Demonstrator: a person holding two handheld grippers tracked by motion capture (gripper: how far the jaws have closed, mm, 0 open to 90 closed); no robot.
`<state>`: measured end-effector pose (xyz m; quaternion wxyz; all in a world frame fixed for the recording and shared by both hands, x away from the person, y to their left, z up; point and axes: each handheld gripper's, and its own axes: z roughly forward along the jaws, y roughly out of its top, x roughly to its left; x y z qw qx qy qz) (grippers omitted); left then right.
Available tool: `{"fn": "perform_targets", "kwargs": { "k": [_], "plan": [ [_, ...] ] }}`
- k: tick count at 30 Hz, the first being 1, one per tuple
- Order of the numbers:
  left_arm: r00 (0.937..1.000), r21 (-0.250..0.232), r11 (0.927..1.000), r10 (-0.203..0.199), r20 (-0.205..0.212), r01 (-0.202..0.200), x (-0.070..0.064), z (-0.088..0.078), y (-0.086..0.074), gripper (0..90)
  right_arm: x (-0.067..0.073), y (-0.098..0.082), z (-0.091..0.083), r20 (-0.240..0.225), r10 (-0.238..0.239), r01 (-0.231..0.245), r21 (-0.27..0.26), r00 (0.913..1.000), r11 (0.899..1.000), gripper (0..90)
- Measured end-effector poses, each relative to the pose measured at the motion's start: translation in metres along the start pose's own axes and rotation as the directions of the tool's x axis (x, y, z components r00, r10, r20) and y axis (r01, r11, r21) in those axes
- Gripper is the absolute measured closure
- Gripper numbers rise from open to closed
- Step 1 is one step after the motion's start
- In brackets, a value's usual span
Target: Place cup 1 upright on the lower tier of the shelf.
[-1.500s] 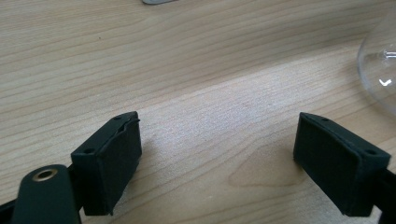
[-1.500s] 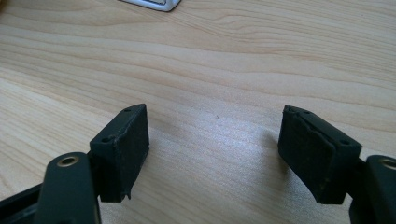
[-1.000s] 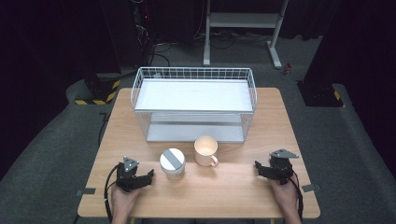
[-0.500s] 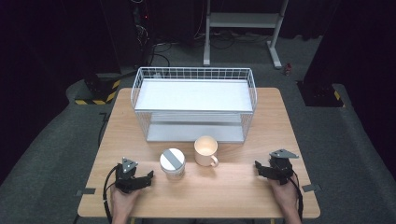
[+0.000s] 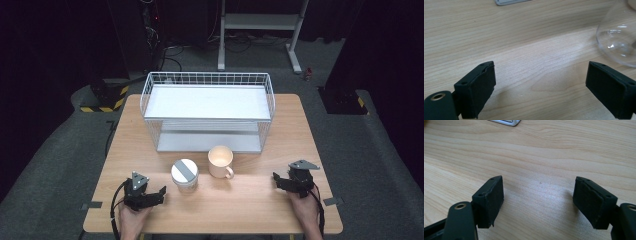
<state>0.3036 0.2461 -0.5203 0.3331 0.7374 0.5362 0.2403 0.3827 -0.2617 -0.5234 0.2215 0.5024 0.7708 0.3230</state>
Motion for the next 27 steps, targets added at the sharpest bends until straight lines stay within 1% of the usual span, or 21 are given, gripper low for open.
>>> {"fn": "perform_targets", "kwargs": {
  "k": [1,2,6,7,8,9,11,15,17,27],
  "plan": [
    [1.0000,0.002,1.0000,-0.003,0.002,0.003,-0.001,0.000,0.000,9.6,0.000,0.000,0.000,0.000,0.000,0.000,0.000,1.0000,1.000,24.7],
    [1.0000,0.002,1.0000,0.010,-0.001,-0.010,-0.002,-0.001,0.000,9.5,0.000,0.000,0.000,0.000,0.001,-0.001,0.000,1.0000,1.000,24.7],
    [0.9998,-0.003,0.9999,0.016,0.014,-0.016,-0.008,-0.003,0.001,9.4,0.000,0.000,0.000,0.000,0.000,0.000,0.000,1.0000,1.000,24.7],
    [0.9997,-0.001,0.9999,0.011,0.021,-0.011,-0.010,-0.003,0.000,9.3,0.000,0.000,0.000,0.000,0.000,0.000,0.000,1.0000,1.000,24.7],
    [0.9995,-0.001,0.9997,0.022,0.022,-0.022,-0.011,-0.003,0.000,9.3,0.000,0.000,0.000,0.000,0.000,0.000,0.000,1.0000,1.000,24.7],
    [0.9995,0.001,0.9998,0.020,0.024,-0.020,-0.013,-0.004,0.000,9.3,0.000,0.000,0.000,0.000,0.000,0.000,0.000,1.0000,1.000,24.7],
    [0.9991,0.002,0.9995,0.030,0.030,-0.030,-0.015,-0.003,-0.001,9.3,0.000,0.000,0.000,-0.001,-0.002,0.002,-0.001,1.0000,1.000,24.7],
    [0.9986,0.005,0.9995,0.032,0.043,-0.032,-0.020,-0.004,-0.001,9.2,0.000,0.000,0.000,0.000,-0.004,0.004,-0.001,1.0000,1.000,24.7],
    [0.9984,-0.001,0.9995,0.032,0.046,-0.032,-0.023,-0.005,-0.001,9.0,0.000,0.000,0.000,0.000,-0.004,0.004,-0.001,1.0000,1.000,24.7],
    [0.9942,-0.007,0.9979,0.065,0.085,-0.065,-0.038,-0.008,0.001,7.5,0.000,0.000,0.000,0.000,-0.007,0.007,-0.002,1.0000,1.000,24.7]
  ]
}}
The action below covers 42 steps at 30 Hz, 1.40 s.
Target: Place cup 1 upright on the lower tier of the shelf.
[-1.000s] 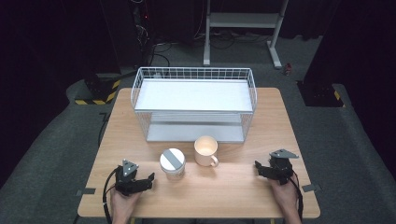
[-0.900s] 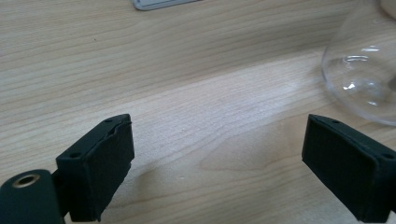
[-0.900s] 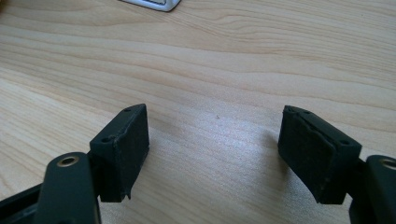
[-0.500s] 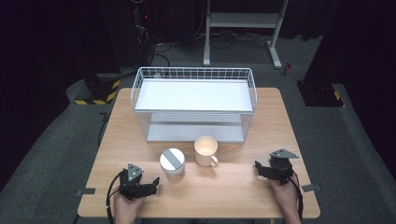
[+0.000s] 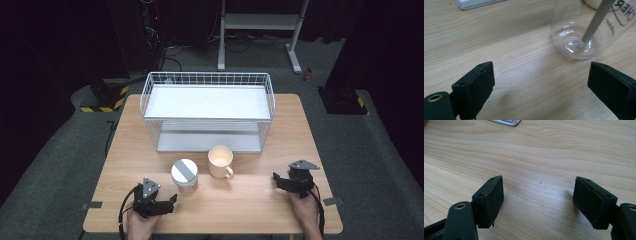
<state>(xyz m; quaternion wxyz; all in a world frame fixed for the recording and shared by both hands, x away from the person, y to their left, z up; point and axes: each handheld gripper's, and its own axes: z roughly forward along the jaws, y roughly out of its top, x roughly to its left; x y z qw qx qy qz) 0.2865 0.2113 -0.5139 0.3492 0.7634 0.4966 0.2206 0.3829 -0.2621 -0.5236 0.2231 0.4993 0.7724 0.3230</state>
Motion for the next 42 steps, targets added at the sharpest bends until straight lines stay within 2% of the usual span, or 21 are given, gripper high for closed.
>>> {"fn": "perform_targets", "kwargs": {
  "k": [11,14,16,30,31,42],
  "plan": [
    [0.9986,-0.004,0.9994,0.033,0.041,-0.033,-0.019,0.005,0.005,6.5,0.000,0.000,0.000,0.001,0.001,-0.001,0.002,1.0000,1.000,24.7],
    [0.9978,-0.003,0.9993,0.037,0.054,-0.037,-0.022,0.008,0.007,5.9,0.000,0.000,0.000,0.001,-0.002,0.002,-0.001,1.0000,1.000,24.7],
    [0.9979,-0.009,0.9996,0.027,0.059,-0.026,-0.024,0.010,0.009,5.7,0.000,0.000,0.000,0.001,0.001,-0.001,0.001,1.0000,1.000,24.7],
    [0.9988,-0.072,0.9974,-0.003,0.048,0.007,-0.031,0.019,0.023,4.8,0.000,0.000,0.000,0.001,0.001,-0.001,0.001,1.0000,1.000,24.7],
    [0.9987,-0.077,0.9969,-0.014,0.049,0.018,-0.032,0.020,0.024,4.8,0.001,0.000,0.000,0.001,0.001,-0.001,0.001,1.0000,1.000,24.7],
    [0.9994,-0.087,0.9962,0.013,0.033,-0.010,-0.036,0.028,0.035,5.6,0.001,0.000,0.000,0.001,0.001,-0.001,0.001,1.0000,1.000,24.7]
  ]
}}
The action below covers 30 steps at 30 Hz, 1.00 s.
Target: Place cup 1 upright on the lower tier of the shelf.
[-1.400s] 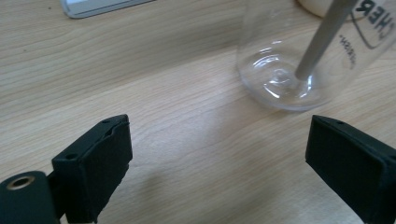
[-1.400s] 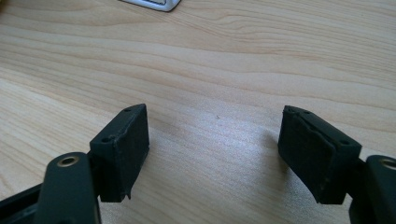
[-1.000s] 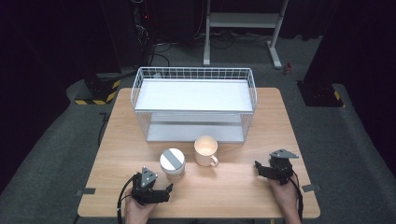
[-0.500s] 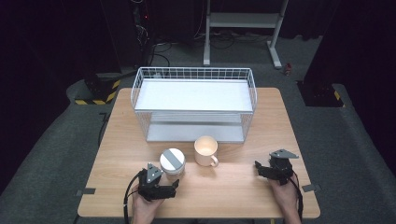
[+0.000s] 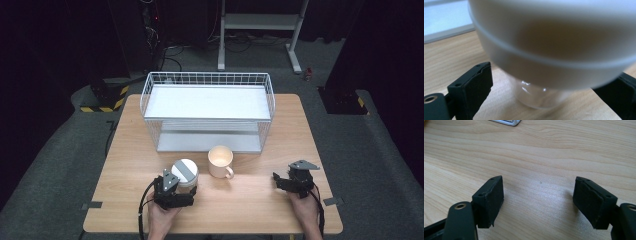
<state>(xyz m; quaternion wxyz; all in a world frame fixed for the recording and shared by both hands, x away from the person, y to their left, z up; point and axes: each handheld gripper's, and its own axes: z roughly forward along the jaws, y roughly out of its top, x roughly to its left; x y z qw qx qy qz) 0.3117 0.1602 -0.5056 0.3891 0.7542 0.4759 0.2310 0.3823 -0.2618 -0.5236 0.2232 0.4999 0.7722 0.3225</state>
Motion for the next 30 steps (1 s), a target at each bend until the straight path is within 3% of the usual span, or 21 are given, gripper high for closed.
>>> {"fn": "perform_targets", "kwargs": {
  "k": [19,30],
  "plan": [
    [0.9987,-0.023,0.9987,0.045,-0.023,-0.046,-0.0055,0.0081,0.0057,17.8,0.0000,0.0000,0.0000,-0.001,0.000,0.000,0.000,1.0000,1.000,24.7],
    [0.9987,-0.029,0.9984,0.048,-0.017,-0.048,-0.0042,0.0082,0.0057,18.7,0.0000,0.0000,0.0000,-0.001,0.000,0.000,0.000,1.0000,1.000,24.7]
  ]
}}
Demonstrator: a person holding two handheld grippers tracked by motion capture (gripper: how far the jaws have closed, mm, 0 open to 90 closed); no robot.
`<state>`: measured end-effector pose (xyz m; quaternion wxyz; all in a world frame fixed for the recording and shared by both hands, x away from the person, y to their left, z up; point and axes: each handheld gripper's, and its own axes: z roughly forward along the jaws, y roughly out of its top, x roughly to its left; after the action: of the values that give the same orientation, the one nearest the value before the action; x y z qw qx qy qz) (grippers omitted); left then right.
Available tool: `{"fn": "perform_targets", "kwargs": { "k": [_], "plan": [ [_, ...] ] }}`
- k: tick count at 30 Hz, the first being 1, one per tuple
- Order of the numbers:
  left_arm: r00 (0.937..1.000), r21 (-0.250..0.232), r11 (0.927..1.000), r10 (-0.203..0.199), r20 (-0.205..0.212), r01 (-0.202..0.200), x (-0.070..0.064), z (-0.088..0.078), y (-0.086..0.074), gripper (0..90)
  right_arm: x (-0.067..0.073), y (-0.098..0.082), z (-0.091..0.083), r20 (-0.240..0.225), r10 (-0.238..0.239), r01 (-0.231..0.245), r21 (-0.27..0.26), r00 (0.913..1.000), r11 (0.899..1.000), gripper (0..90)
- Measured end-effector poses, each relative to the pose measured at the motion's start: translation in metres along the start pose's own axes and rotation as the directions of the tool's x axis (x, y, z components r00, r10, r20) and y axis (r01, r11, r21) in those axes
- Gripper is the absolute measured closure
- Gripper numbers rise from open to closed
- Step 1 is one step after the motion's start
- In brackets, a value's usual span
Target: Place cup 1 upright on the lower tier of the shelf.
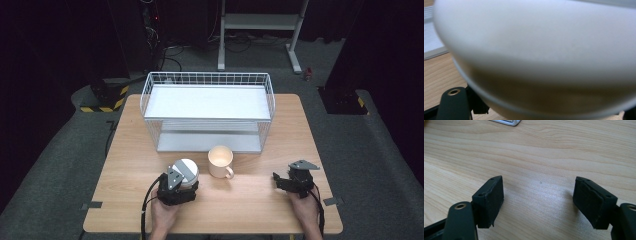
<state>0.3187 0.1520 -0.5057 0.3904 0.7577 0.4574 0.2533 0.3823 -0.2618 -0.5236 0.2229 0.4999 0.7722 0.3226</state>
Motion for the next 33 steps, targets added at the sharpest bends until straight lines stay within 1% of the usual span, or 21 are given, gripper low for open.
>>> {"fn": "perform_targets", "kwargs": {
  "k": [6,10,12,14,17,21,25,27,33],
  "plan": [
    [0.9997,0.016,0.9996,0.024,0.006,-0.024,0.001,0.000,0.003,18.8,0.000,0.000,0.000,0.000,0.000,0.000,0.000,1.0000,1.000,24.7],
    [0.9999,0.003,1.0000,0.009,0.010,-0.009,0.002,-0.001,0.005,18.9,0.000,0.000,0.000,0.000,0.000,0.000,0.000,1.0000,1.000,24.7],
    [0.9998,-0.002,1.0000,-0.009,0.017,0.009,0.003,-0.001,0.006,18.9,0.000,0.000,0.000,0.000,0.000,0.000,0.000,1.0000,1.000,24.7],
    [0.9997,-0.003,0.9998,-0.018,0.016,0.018,0.004,0.000,0.007,18.9,0.000,0.000,0.000,0.000,0.000,0.000,0.000,1.0000,1.000,24.7],
    [0.9999,0.004,1.0000,-0.004,0.012,0.004,0.006,-0.001,0.008,18.9,0.000,0.000,0.000,0.000,0.000,0.000,0.000,1.0000,1.000,24.7],
    [1.0000,0.004,1.0000,-0.001,0.004,0.001,0.007,-0.001,0.012,18.9,0.000,0.000,0.000,0.000,0.000,0.000,0.000,1.0000,1.000,24.7],
    [1.0000,0.000,1.0000,-0.006,0.002,0.006,0.010,0.000,0.017,18.9,0.000,0.000,0.000,0.000,0.000,0.000,0.000,1.0000,1.000,24.7],
    [0.9998,-0.003,0.9998,-0.018,0.009,0.018,0.013,0.001,0.017,18.9,0.000,0.000,0.000,0.000,0.000,0.000,0.000,1.0000,1.000,24.7],
    [0.9999,0.005,0.9999,-0.014,-0.006,0.014,0.018,0.001,0.022,18.9,0.000,0.000,0.000,-0.001,-0.001,0.001,0.001,1.0000,1.000,24.7]
  ]
}}
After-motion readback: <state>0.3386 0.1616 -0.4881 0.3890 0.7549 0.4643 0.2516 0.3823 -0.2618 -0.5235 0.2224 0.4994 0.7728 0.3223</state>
